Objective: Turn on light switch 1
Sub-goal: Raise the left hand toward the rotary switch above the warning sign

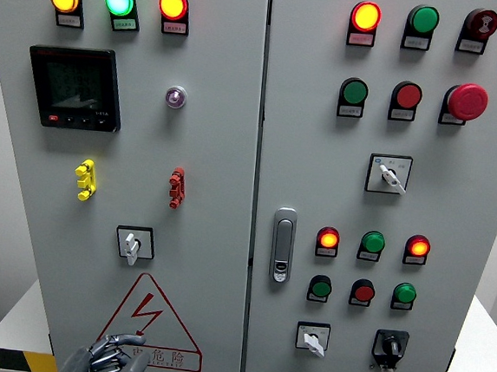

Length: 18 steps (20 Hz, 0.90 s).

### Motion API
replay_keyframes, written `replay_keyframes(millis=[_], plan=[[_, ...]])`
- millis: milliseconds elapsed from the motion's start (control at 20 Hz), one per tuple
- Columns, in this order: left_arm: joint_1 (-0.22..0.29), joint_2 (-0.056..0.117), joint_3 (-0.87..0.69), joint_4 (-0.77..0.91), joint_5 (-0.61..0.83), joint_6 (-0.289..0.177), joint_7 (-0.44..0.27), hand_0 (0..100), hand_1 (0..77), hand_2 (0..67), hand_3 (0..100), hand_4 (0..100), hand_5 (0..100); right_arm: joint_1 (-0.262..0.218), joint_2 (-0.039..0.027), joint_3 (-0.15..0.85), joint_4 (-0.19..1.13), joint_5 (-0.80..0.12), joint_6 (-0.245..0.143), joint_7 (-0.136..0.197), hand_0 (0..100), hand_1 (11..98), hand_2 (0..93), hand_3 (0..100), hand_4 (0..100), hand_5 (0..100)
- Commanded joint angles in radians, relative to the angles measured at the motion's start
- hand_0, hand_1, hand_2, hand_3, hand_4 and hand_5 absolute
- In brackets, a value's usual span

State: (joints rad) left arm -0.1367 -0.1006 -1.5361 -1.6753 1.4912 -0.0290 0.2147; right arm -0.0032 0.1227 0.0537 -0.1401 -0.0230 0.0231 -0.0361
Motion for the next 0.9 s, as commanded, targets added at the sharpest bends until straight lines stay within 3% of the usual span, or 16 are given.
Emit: replay_keyframes(millis=[0,250,350,600,850], plan=[[-0.047,0.002,-0.045,0.002,-0.012,0.001,0.024,0,52.5,36.0,76,96,78,0.0,0.0,0.0,0.001,0.0,0.0,-0.001,0,19.9,0.0,20,19,10],[-0.096,0.016,-0.075,-0.003,-0.026,0.003,0.098,0,53.2,37.4,77,97,80,0.0,0.0,0.0,0.001,0.0,-0.002,-0.001,0,20.1,0.0,20,19,10],[-0.116,0.009,-0.073,-0.004,-0.026,0.006,0.13,0,53.2,37.8,78,97,80,0.0,0.0,0.0,0.001,0.0,0.0,-0.001,0,20.1,0.0,20,19,10],[-0.202,0.007,-0.068,-0.001,-0.026,0.093,0.225,0,53.8,39.9,80,99,81,0.0,0.0,0.0,0.001,0.0,0.0,0.001,0,20.1,0.0,20,19,10],[-0.239,0.013,-0.065,-0.001,-0.02,0.113,0.265,0,61.8,41.5,82,100,85,0.0,0.0,0.0,0.001,0.0,0.0,0.001,0,19.8,0.0,20,19,10]])
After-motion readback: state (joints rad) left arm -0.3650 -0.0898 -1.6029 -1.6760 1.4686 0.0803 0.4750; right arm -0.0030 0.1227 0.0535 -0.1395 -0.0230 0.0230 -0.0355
